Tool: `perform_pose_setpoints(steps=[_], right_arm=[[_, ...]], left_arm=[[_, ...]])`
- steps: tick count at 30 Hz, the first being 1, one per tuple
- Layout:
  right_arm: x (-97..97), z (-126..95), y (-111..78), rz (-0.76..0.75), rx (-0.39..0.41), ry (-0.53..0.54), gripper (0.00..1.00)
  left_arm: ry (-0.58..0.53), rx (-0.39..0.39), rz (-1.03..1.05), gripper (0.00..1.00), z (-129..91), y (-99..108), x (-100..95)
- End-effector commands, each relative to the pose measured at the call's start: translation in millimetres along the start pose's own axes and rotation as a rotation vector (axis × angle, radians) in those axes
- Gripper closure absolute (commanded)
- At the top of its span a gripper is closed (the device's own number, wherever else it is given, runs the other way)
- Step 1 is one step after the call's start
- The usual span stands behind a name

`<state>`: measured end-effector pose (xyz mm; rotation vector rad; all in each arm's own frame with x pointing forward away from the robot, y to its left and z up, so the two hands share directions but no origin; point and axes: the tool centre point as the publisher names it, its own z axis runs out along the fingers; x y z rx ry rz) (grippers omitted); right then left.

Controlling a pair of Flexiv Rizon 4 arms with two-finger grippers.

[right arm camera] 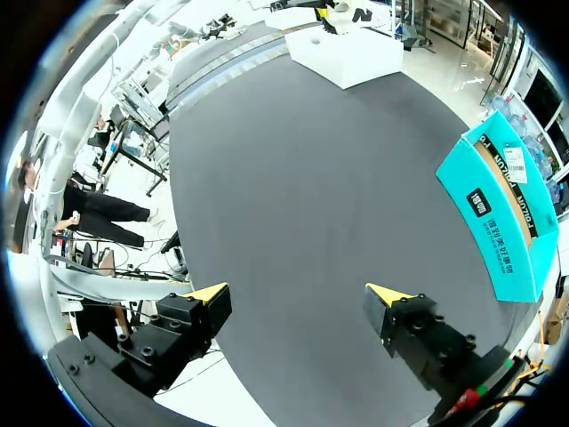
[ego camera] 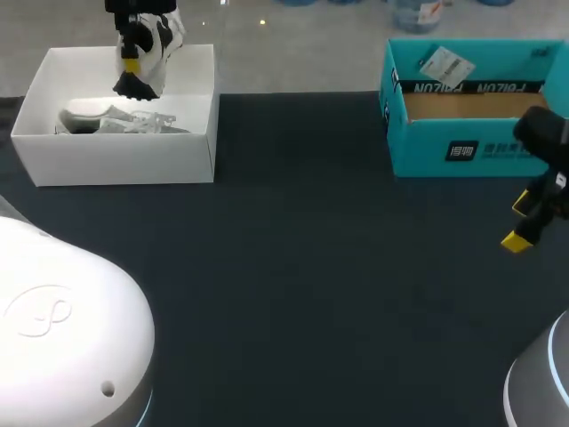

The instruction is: Take the shoe out of the shoebox, open the shoe tongue, remove and reinsert the insole, then place the shoe into the shoebox

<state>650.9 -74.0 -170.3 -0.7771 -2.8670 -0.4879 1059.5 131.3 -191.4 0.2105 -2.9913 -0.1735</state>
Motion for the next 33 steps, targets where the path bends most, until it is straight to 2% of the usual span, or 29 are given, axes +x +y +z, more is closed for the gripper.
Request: perform_pose_setpoints(steps=[1,11,16,21,33], right_arm=[[-1.3,1,1.5,0.001,0.005,0.001,0.0],[-1.3,1,1.5,0.001,0.005,0.001,0.0],[-1.3,1,1.5,0.001,0.005,0.001,0.0],[-1.3,1,1.5,0.001,0.005,0.001,0.0],[-1.3,1,1.5,0.001,0.005,0.001,0.0]], left_arm=[[0.061,0.016,0.146,1.0,4,8,-24.8],[0.005,0.008,0.45,1.0,4,33,-44.1],[-0.057,-0.033,0.605,1.0,2,49,-48.3],[-0.068,-0.054,0.8,1.0,-3,66,-51.8],[-0.066,-0.065,0.846,1.0,-3,71,-56.7]])
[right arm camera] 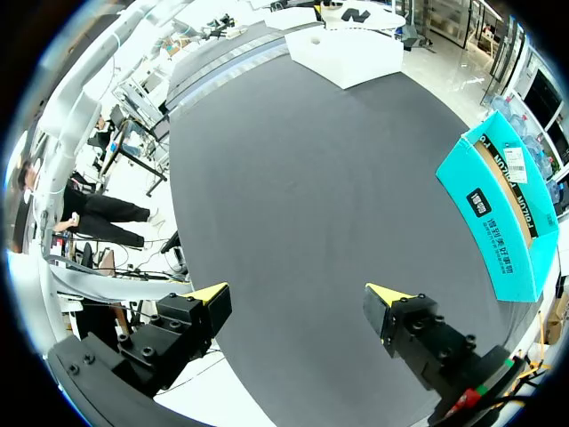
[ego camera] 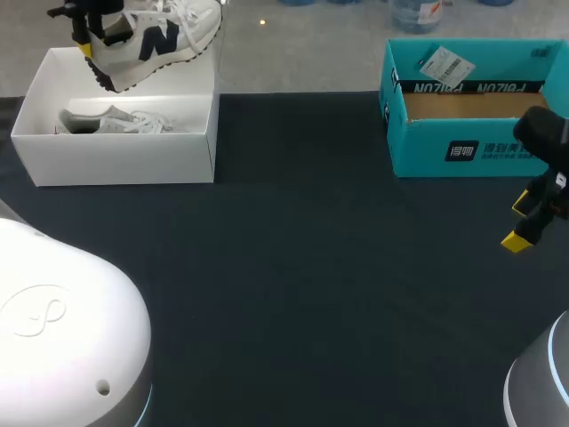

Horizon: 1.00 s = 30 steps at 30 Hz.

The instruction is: Take the shoe out of the shoebox, open the shoe tongue, remove and reinsert the insole, then place the shoe into the shoebox

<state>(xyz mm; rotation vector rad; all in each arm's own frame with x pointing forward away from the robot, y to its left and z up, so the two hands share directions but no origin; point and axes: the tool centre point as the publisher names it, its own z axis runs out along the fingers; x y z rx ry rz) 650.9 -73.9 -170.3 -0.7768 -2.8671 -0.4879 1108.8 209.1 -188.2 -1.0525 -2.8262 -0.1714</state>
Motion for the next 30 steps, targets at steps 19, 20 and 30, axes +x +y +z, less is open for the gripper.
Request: perform_pose_setpoints(steps=[19,20,30], right_arm=[[-1.4,1,1.5,0.001,0.005,0.001,0.0],[-1.4,1,1.5,0.001,0.005,0.001,0.0],[-1.4,1,1.5,0.001,0.005,0.001,0.0]], left_arm=[[-0.006,-0.005,0.0,1.0,-1,-1,2.3],[-0.006,-0.005,0.0,1.0,-1,-1,2.3],[0.006,-0.107,0.25,1.0,9,15,7.5]])
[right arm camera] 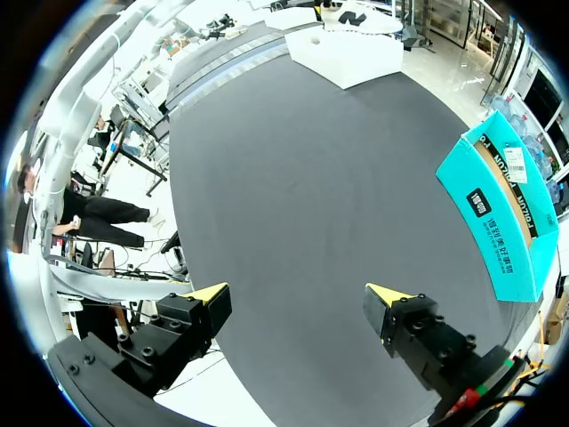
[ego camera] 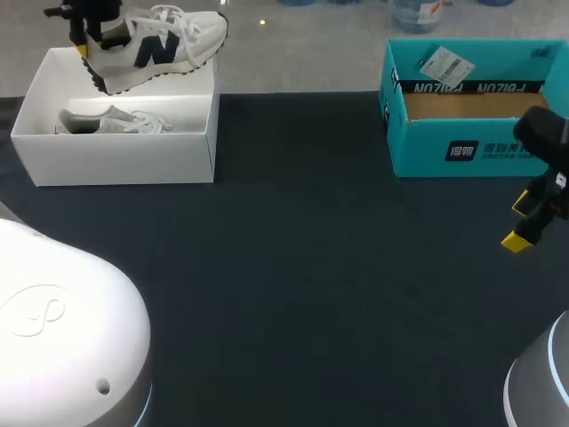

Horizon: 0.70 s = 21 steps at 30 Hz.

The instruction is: Take the shoe out of the shoebox, open the shoe tongue, remove and reinsert the insole, then place the shoe into the shoebox

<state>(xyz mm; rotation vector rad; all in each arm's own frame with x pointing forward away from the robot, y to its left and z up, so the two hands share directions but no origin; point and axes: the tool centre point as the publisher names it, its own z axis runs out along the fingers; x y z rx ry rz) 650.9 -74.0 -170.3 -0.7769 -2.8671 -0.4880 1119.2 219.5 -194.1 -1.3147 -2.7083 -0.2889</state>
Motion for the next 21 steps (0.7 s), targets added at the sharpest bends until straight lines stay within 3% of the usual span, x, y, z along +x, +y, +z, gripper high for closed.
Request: perform_pose_setpoints(steps=[1,7,21], right_arm=[[-1.4,1,1.5,0.001,0.005,0.001,0.0],[-1.4,1,1.5,0.001,0.005,0.001,0.0],[-1.4,1,1.5,0.001,0.005,0.001,0.0]], left_arm=[[-0.008,-0.028,0.097,1.0,5,0,9.6],[0.0,-0.072,0.229,1.0,14,16,9.7],[0.024,-0.155,0.28,1.0,16,76,10.1]])
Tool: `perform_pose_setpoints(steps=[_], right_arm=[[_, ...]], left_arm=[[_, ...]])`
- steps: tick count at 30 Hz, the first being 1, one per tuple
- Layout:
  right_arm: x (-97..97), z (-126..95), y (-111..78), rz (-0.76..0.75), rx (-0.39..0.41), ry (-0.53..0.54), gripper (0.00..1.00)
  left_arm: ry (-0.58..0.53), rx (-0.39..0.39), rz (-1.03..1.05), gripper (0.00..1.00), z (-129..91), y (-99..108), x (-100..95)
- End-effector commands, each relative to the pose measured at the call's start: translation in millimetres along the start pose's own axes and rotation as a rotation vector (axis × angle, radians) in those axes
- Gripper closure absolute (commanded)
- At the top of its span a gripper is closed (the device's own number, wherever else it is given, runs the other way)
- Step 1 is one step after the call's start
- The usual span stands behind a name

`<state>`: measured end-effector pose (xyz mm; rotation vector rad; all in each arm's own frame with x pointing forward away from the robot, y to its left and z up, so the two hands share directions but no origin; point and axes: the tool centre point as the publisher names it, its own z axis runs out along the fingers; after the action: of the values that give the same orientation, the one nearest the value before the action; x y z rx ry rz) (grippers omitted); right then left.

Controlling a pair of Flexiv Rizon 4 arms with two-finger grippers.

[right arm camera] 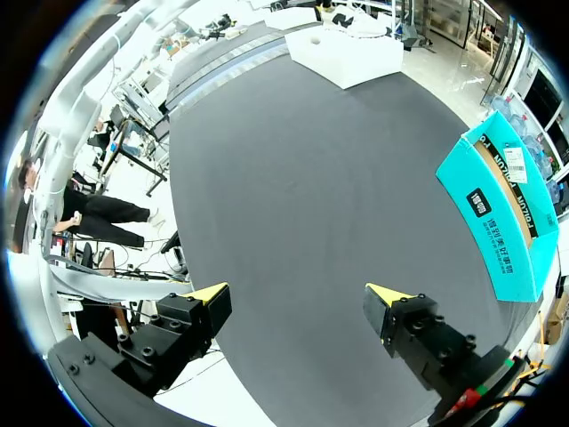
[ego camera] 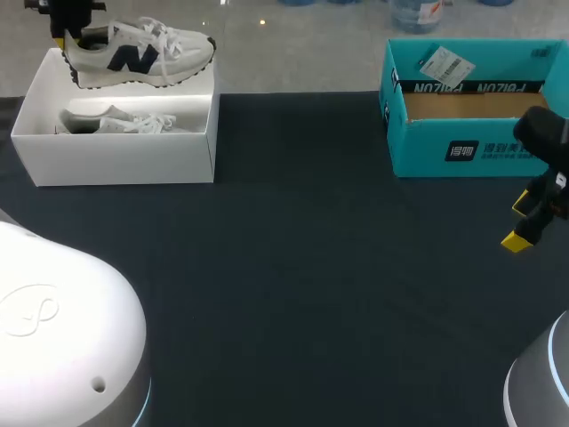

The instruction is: Take the shoe out of the shoebox, open the shoe tongue, remove and reinsert the insole, then place the shoe into the shoebox

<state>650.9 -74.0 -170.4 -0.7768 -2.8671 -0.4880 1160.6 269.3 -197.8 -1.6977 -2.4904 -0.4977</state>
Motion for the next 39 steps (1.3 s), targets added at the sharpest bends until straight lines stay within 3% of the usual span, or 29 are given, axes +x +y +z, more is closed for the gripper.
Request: perform_pose_setpoints(steps=[1,9,26,39], right_arm=[[-1.4,1,1.5,0.001,0.005,0.001,0.0],[-1.4,1,1.5,0.001,0.005,0.001,0.0],[-1.4,1,1.5,0.001,0.005,0.001,0.0],[-1.4,1,1.5,0.001,0.005,0.001,0.0]], left_arm=[[0.009,0.015,0.011,1.0,7,15,3.4],[0.055,0.013,0.026,1.0,30,28,9.0],[0.044,0.034,0.01,1.0,47,38,-4.1],[0.084,0.059,-0.025,1.0,81,42,-16.2]])
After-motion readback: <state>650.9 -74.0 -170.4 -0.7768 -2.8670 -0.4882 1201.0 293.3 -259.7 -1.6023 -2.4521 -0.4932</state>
